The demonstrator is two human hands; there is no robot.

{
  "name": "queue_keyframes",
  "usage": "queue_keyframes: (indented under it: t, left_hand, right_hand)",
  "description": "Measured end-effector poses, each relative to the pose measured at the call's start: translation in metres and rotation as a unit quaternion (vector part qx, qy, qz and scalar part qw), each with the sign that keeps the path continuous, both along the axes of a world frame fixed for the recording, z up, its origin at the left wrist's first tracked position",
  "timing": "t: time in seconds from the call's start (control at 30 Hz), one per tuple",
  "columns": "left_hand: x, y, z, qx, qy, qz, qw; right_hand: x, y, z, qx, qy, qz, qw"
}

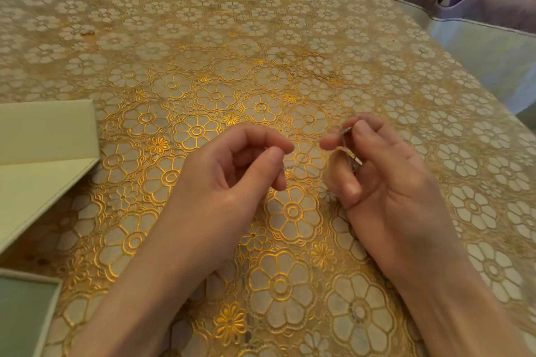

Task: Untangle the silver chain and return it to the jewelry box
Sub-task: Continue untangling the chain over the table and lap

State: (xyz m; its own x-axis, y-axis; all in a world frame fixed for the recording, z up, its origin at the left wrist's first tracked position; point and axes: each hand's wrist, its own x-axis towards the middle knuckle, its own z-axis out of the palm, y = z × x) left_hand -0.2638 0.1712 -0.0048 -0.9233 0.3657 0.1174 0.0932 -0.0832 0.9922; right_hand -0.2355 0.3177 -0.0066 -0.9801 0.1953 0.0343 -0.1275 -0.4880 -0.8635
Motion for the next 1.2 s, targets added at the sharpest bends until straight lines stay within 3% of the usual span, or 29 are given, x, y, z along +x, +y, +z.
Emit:
queue_keyframes:
  t: [0.4, 0.6, 0.7, 0.87, 1.2]
  left_hand:
    - [0.000, -0.002, 0.000, 0.022, 0.039, 0.042, 0.998]
    - [-0.005, -0.009, -0.003, 0.061, 0.055, 0.137, 0.987]
    - [-0.003, -0.007, -0.001, 0.008, 0.082, 0.166, 0.983]
    - [0.005, 0.007, 0.000, -0.095, 0.129, 0.096, 0.982]
    - [0.002, 0.006, -0.006, -0.151, 0.141, 0.040, 0.978]
  right_hand:
    - [0.002, 0.001, 0.004, -0.044, -0.004, 0.001, 0.999]
    - [0.002, 0.001, 0.004, -0.046, 0.000, -0.001, 0.999]
    - [0.002, 0.000, 0.002, -0.015, 0.016, 0.008, 1.000]
    - [0.003, -0.002, 0.001, 0.029, 0.020, 0.017, 0.999]
    - [0.006, 0.001, 0.002, 0.063, 0.018, 0.071, 0.995]
